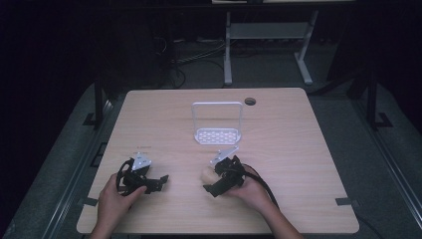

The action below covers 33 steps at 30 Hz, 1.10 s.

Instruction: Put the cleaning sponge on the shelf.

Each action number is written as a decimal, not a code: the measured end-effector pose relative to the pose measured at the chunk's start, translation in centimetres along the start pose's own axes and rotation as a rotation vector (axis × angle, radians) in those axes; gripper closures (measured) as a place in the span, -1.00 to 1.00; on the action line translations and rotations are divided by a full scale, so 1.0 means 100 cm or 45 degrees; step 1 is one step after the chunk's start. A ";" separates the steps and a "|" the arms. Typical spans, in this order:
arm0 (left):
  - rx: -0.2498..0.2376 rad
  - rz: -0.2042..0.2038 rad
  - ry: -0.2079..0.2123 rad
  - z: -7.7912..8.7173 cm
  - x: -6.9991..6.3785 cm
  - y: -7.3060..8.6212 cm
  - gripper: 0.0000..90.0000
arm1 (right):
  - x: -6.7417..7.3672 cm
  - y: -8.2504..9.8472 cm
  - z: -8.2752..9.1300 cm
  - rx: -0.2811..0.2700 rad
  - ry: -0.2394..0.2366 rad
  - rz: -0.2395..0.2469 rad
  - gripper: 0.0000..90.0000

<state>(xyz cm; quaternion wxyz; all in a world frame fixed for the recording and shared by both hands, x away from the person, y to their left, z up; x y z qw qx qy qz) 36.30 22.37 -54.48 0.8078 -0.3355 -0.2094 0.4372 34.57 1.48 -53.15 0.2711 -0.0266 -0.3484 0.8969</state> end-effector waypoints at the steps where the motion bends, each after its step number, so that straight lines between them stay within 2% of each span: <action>1: 0.000 0.000 0.000 0.000 0.000 0.000 -0.72 | 0.000 0.000 0.000 0.000 -0.004 0.008 -0.88; 10: 0.003 -0.004 0.001 0.000 0.000 0.000 -0.72 | 0.002 0.003 -0.003 0.024 0.002 0.005 -0.82; 11: 0.003 -0.004 0.001 0.000 0.000 0.000 -0.72 | 0.002 0.004 -0.003 0.025 0.003 0.006 -0.71; 16: 0.003 -0.004 0.001 0.000 0.000 0.000 -0.72 | 0.002 0.004 -0.002 0.021 0.002 0.004 -0.66; 24: 0.003 -0.004 0.001 0.000 0.000 0.000 -0.72 | 0.002 0.005 -0.001 0.024 0.002 0.011 -0.43; 30: 0.003 -0.004 0.001 0.000 0.000 0.000 -0.72 | 0.002 0.005 0.002 0.015 0.006 0.021 -0.15; 33: 0.003 -0.004 0.001 0.000 0.000 0.000 -0.72 | 0.001 0.005 0.003 0.012 0.006 0.019 -0.11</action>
Point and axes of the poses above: each handheld gripper's, and its own axes: z roughly backward along the jaws, y roughly out of its underside, x roughly to its left, the point moved 10 cm from there along -z, roughly forward along the jaws, and after that the axes turned 3 degrees about -y, right-handed, at the moved point
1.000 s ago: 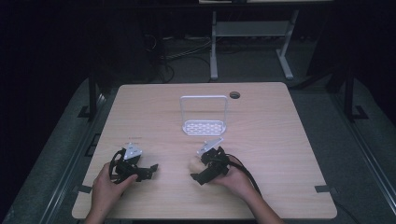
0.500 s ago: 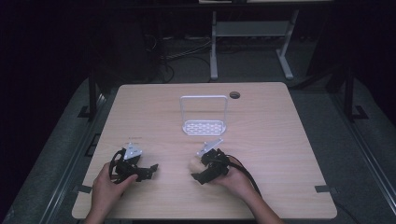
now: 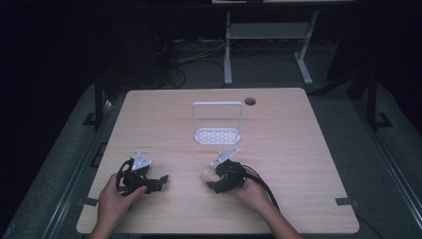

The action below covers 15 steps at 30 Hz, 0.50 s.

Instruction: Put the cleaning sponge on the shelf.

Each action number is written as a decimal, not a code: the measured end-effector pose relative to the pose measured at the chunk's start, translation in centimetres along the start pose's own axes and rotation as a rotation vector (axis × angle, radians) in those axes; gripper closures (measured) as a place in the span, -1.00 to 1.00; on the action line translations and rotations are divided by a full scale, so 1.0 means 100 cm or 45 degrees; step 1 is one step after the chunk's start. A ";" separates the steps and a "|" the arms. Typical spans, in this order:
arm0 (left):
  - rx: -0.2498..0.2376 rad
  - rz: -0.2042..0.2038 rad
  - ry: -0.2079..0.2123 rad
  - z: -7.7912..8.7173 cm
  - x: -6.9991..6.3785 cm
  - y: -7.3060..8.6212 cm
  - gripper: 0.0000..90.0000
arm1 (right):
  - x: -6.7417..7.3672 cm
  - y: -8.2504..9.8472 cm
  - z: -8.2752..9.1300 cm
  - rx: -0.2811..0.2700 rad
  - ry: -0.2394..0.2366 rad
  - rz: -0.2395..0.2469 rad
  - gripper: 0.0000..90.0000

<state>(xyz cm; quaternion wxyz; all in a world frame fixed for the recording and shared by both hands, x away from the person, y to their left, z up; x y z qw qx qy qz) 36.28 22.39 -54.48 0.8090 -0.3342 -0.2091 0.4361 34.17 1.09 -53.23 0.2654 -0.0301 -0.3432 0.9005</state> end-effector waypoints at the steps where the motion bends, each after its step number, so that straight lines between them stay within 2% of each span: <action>1: 0.000 0.000 0.000 0.000 0.000 0.000 -0.72 | 0.000 0.000 0.000 0.000 0.000 -0.002 -0.10; 15: 0.000 0.000 0.000 0.000 0.000 0.000 -0.72 | -0.003 -0.003 0.006 -0.025 0.018 0.005 -0.09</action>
Point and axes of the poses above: each handheld gripper's, and its own axes: z roughly backward along the jaws, y roughly out of its underside, x roughly to its left, the point moved 10 cm from there along -z, roughly forward along the jaws, and after that the axes turned 3 degrees about -y, right-handed, at the moved point
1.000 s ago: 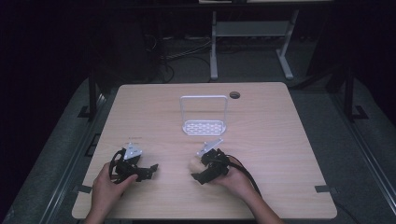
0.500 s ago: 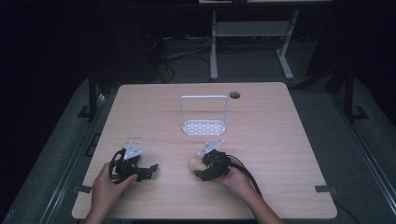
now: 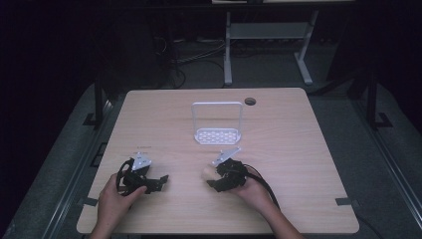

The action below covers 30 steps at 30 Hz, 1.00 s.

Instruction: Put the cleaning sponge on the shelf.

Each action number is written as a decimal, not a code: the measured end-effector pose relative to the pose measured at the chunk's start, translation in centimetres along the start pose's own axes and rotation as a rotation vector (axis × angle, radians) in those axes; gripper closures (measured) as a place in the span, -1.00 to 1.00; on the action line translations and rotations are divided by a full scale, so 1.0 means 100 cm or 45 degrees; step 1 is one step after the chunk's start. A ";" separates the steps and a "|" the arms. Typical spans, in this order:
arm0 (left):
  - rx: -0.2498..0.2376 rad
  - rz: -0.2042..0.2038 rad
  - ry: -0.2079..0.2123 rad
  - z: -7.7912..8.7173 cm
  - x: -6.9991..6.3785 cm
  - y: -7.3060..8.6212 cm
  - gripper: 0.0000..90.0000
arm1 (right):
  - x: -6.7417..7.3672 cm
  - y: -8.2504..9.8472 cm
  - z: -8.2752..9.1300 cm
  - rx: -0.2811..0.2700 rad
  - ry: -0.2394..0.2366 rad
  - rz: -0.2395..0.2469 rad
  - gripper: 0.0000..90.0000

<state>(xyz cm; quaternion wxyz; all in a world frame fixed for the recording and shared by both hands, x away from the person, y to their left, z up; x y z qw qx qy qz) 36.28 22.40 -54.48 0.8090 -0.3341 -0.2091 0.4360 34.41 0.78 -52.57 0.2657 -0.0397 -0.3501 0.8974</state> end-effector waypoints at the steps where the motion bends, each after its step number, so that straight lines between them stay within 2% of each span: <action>1: -0.001 0.000 -0.001 0.000 0.000 0.000 -0.72 | 0.000 -0.001 0.001 -0.005 0.000 -0.003 -0.09; 30: -0.004 0.004 -0.001 0.000 0.000 0.000 -0.72 | -0.023 -0.012 0.016 -0.066 0.067 -0.035 -0.09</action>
Point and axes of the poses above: each handheld gripper's, and its own axes: z roughly backward along the jaws, y roughly out of its underside, x roughly to its left, the point moved 10 cm from there along -z, roughly forward along the jaws, and after that the axes turned 3 degrees about -y, right-handed, at the moved point
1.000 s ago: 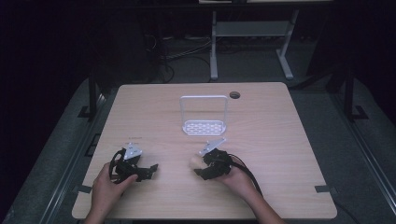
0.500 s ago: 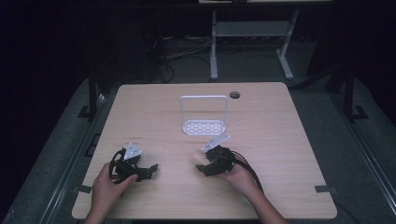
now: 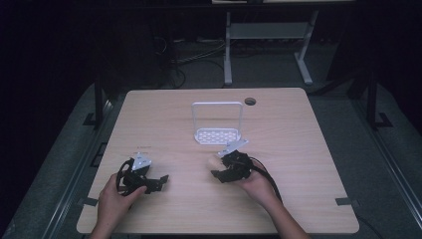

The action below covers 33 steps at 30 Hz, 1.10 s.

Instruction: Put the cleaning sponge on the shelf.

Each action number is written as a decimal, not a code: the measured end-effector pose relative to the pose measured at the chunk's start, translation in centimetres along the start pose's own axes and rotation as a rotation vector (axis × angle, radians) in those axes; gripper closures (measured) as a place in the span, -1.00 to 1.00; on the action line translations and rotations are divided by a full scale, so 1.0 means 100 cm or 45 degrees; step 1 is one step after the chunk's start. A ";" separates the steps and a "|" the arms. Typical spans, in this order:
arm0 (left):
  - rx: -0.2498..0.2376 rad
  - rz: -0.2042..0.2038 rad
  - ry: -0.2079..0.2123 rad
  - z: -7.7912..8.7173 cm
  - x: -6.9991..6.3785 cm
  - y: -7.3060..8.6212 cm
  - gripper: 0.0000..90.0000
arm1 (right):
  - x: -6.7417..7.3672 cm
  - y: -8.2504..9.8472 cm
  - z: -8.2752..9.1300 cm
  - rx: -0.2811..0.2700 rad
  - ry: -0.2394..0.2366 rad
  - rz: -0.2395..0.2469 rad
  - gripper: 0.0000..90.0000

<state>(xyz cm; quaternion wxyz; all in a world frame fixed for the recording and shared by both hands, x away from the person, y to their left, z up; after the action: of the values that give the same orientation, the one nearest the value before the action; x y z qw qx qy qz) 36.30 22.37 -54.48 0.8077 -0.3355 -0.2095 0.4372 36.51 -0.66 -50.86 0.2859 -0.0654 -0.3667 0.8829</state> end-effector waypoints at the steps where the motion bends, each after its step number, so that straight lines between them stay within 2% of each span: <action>1: 0.000 0.000 0.000 0.000 0.000 0.000 -0.72 | -0.001 0.000 0.000 0.001 0.003 -0.002 -0.09; 33: 0.007 -0.012 0.000 0.000 0.001 0.000 -0.72 | -0.035 -0.027 -0.001 -0.038 0.072 -0.011 -0.09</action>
<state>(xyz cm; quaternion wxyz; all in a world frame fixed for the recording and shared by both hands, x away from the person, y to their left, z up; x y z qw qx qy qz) 36.29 22.45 -54.49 0.8106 -0.3325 -0.2098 0.4340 40.62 -1.02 -49.40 0.2991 -0.0929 -0.3719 0.8738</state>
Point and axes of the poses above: each handheld gripper's, and its own axes: z roughly backward along the jaws, y roughly out of its underside, x roughly to its left, the point moved 10 cm from there along -z, roughly forward along the jaws, and after that the axes turned 3 degrees about -y, right-handed, at the moved point
